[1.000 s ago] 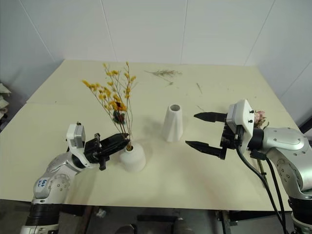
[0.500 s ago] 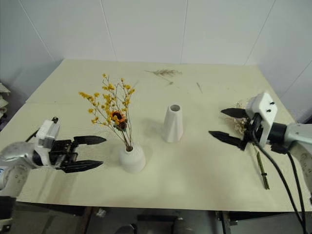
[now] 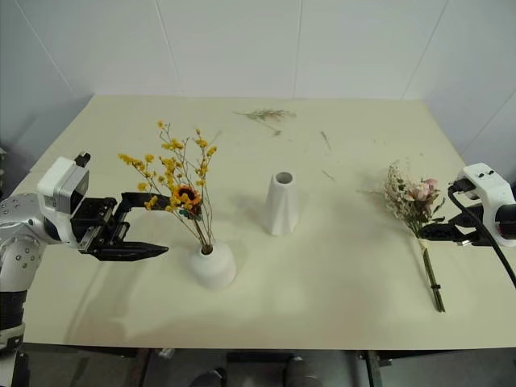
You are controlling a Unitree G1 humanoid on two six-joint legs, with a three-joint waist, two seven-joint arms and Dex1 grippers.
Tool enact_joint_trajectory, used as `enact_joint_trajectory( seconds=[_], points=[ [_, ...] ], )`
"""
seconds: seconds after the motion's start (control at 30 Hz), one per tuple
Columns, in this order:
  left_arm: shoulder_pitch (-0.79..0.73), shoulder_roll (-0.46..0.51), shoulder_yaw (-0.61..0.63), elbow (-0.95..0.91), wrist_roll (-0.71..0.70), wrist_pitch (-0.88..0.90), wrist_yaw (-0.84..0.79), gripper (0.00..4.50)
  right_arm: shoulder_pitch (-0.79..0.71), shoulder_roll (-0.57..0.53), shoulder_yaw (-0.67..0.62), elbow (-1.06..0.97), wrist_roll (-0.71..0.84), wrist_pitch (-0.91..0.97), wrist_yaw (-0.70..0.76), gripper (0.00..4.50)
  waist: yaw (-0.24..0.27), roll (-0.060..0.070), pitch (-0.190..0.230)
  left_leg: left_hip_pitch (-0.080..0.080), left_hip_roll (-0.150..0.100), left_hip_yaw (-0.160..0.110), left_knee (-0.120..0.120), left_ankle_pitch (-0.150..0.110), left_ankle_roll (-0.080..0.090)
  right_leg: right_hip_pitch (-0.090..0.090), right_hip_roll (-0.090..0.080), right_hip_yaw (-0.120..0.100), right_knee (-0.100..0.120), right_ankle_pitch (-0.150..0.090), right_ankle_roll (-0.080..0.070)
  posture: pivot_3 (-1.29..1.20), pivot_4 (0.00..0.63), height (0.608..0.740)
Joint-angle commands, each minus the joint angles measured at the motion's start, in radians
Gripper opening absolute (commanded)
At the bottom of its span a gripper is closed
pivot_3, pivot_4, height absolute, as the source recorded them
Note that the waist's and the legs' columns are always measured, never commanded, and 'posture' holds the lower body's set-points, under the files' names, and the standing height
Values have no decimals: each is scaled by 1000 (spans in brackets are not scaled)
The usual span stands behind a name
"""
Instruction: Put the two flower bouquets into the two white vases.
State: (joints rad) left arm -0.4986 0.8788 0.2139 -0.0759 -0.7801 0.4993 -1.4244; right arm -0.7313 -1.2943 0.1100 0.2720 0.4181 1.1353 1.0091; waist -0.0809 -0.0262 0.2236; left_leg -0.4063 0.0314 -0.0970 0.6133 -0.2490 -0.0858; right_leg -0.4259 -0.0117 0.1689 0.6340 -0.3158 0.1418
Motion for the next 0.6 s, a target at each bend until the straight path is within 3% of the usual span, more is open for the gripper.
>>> enact_joint_trajectory(
  seconds=[0.03, 0.27, 0.43, 0.53, 0.6],
  points=[
    [5, 36, 16, -23, -18, 12, -47, 4245, -95, 36, 107, 119, -101, -29, 59, 4500, -4, 0, 0, 0, 0, 0, 0, 0, 0, 0, 0, 0, 0, 0, 0, 0, 150, 740],
    [-7, 62, 76, -81, -94, 108, 9, 4245, -250, 143, 232, 379, -246, -101, 152, 4500, -5, 0, 0, 0, -1, 1, 4, 1, -2, 0, 0, 1, 5, 0, 1, 0, 150, 740],
    [25, 70, 111, -122, -113, 127, 34, 4245, -273, 224, 278, 529, -342, -196, 181, 4500, -6, 0, 0, 0, -1, 1, 4, 1, -2, 0, 0, 1, 6, 0, 1, 0, 150, 740],
    [39, 64, 137, -128, -113, 118, 53, 4287, -286, 251, 274, 613, -386, -247, 176, 3853, -6, 0, 0, 0, -1, 0, 7, 1, -2, 0, 0, 1, 8, 0, 1, 0, 150, 740],
    [44, 67, 153, -124, -108, 112, 64, 4287, -294, 263, 263, 653, -405, -271, 177, 3154, -5, 0, 0, 0, -1, 0, 9, 1, -2, 0, 0, 1, 10, 0, 1, 0, 150, 740]
  ],
)
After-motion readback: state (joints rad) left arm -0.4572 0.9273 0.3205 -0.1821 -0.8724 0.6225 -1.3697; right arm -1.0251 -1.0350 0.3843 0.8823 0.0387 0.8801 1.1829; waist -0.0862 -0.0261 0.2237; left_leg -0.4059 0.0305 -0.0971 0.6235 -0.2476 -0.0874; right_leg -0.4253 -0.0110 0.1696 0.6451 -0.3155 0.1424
